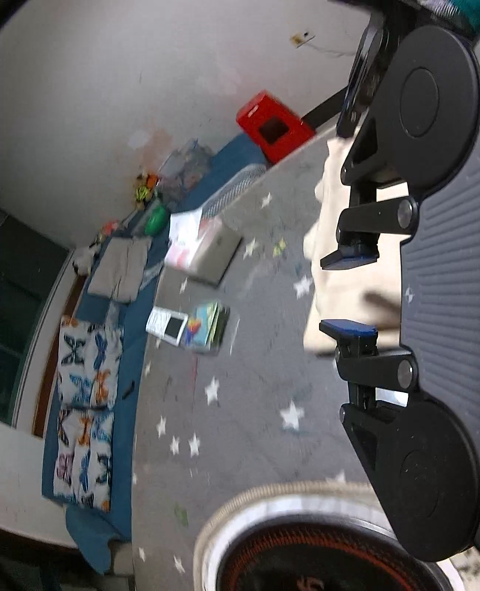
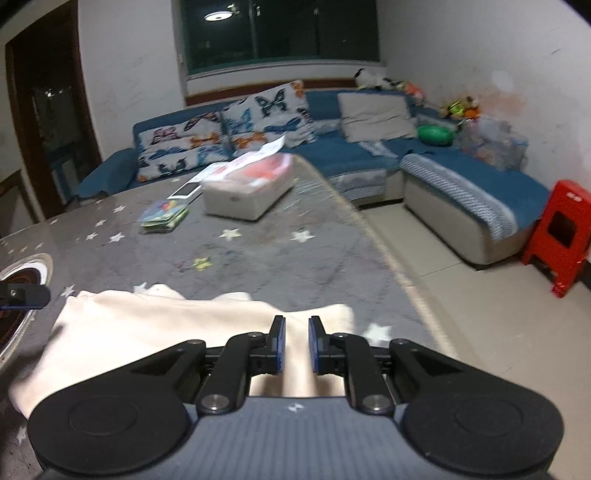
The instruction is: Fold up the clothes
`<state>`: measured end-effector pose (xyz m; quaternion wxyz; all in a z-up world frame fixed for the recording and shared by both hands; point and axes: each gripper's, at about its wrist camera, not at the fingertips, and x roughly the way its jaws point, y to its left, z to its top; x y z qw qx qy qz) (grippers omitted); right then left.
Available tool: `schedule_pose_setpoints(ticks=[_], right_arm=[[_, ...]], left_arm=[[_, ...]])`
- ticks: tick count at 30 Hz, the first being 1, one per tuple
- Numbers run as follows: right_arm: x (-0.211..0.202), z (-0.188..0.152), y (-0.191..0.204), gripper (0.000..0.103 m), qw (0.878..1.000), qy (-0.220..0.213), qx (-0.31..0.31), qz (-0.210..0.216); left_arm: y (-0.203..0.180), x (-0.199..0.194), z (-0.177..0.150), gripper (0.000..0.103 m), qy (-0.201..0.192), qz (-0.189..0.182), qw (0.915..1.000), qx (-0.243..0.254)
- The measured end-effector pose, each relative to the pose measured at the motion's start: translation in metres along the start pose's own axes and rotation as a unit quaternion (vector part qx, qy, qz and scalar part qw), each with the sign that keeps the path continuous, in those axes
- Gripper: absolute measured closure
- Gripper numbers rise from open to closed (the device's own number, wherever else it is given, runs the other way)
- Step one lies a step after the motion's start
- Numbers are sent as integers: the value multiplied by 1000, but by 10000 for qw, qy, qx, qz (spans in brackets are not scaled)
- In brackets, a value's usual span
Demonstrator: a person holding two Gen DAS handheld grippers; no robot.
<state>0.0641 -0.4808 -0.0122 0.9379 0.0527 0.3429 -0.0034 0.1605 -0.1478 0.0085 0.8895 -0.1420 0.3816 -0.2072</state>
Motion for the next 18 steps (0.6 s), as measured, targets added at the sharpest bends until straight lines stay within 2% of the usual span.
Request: schedule_pose_setpoints(ticks=[7,10,15,18], right_arm=[[26,2,7,89,9998,159,77,48],[26,3,11,88,9998,183,-38,-14],[17,7,21,87,9997,-12,-217,87],[27,6,29,84,9993,94,-328,127]], left_arm=[[-19,38,2,74,251,-251,9991,211],[-25,47,1,74,280,-237,9988,336],[-32,52,0,73,253,-244,9981,507],[-37,58,-1,73,280,-210,9975,610]])
